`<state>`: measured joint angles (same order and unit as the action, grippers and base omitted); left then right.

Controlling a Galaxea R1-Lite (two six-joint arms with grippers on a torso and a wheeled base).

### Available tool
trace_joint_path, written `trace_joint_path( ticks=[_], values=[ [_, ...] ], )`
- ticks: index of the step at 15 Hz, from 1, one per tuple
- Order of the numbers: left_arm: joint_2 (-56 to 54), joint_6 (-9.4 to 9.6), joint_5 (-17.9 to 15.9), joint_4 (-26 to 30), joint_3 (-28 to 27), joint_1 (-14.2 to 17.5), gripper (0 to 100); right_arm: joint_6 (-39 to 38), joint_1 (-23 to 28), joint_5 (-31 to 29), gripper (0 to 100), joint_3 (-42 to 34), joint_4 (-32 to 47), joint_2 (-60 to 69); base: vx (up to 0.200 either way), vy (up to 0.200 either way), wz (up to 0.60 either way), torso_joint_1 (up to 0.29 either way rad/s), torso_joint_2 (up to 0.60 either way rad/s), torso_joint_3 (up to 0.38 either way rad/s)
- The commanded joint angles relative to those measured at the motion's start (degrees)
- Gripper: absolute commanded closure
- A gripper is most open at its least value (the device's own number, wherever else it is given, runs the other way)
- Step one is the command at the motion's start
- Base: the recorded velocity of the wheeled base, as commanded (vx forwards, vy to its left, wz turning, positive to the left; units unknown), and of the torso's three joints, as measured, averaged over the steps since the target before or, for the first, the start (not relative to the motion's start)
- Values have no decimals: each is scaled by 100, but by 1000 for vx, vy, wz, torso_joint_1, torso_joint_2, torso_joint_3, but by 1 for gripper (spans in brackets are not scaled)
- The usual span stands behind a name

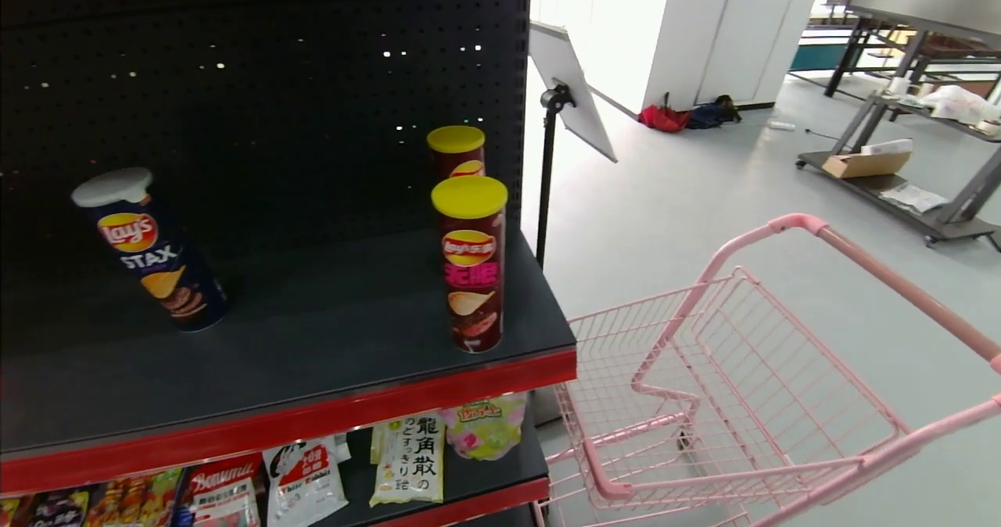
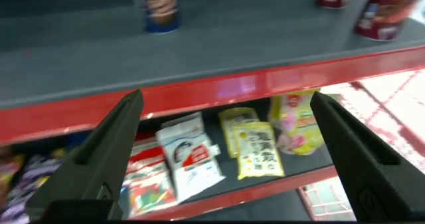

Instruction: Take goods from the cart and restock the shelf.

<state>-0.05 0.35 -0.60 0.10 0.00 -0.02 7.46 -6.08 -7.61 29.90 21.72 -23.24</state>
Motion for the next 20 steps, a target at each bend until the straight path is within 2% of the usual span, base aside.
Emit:
trace_joint_path(
  ticks=[1,3,9,13,20],
  values=[
    [5,0,-2,-1,0,2,0,1,-7,5,100,-2,7,3,0,0,600,56,2,2],
    [5,-9,-2,-1,0,2,0,1,-7,-4,100,-11,16,30,0,0,600,5,0,0],
    [5,0,-2,-1,0,11,0,-166,-16,58,100,-327,-10,785,0,0,0,0,0,0],
    [5,9,-2,-10,0,2,0,-166,-25,31,100,-723,-10,1366,0,200,0,-2,-5,1],
    [5,9,-2,-1,0,2,0,-166,-16,31,100,-793,-10,1401,0,200,0,2,2,3]
  ],
)
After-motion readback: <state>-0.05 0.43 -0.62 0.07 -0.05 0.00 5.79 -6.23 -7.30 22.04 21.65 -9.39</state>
